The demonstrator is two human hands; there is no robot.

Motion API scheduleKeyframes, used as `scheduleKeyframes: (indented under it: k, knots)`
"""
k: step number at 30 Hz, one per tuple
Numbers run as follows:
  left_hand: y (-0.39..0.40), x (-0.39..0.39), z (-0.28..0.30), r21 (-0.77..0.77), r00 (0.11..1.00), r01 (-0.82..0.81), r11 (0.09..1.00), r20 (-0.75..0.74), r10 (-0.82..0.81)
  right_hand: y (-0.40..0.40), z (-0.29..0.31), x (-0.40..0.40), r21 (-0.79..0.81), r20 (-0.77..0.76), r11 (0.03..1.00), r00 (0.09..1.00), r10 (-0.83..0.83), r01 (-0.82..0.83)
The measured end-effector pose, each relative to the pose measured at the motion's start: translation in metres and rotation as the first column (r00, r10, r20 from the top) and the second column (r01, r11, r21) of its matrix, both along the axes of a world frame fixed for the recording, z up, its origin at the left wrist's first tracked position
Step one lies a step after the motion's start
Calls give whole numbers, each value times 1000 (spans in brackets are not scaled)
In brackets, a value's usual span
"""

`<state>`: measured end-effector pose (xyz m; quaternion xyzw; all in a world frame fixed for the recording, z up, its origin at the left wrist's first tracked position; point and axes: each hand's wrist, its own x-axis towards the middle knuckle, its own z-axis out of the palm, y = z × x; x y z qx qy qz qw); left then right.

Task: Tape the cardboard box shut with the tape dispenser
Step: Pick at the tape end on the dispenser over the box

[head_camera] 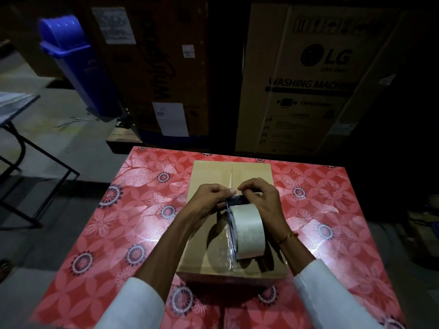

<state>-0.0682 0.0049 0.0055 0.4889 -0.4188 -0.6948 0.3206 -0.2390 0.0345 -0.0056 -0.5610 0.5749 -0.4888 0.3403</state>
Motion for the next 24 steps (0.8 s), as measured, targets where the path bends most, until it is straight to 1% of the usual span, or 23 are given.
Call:
scheduleKeyframes:
  k: [5, 10, 13, 16, 20, 24]
  knots:
    - [-1, -1, 1, -4, 1000, -15, 1000, -7, 15, 1, 1, 1, 3, 3, 1000, 1000, 5, -5]
    - [-2, -4, 1, -7, 998, -45, 999, 38, 45, 1, 0, 0, 2, -7, 1000, 1000, 24, -24]
    - [-2, -5, 0, -14, 996, -78, 997, 50, 78, 2, 1, -1, 16, 18, 999, 999, 51, -52]
    - [0, -7, 0, -29, 995, -87, 996, 55, 88, 2, 5, -4, 81, 114, 993, 990, 78, -88]
    - [3, -9, 2, -38, 993, -95, 995, 69, 97, 0, 9, -11, 200, 307, 965, 946, 105, -172]
    - [6, -11, 4, -42, 988, -132, 990, 74, 135, -4, 16, -20, 273, 453, 956, 891, -27, -111]
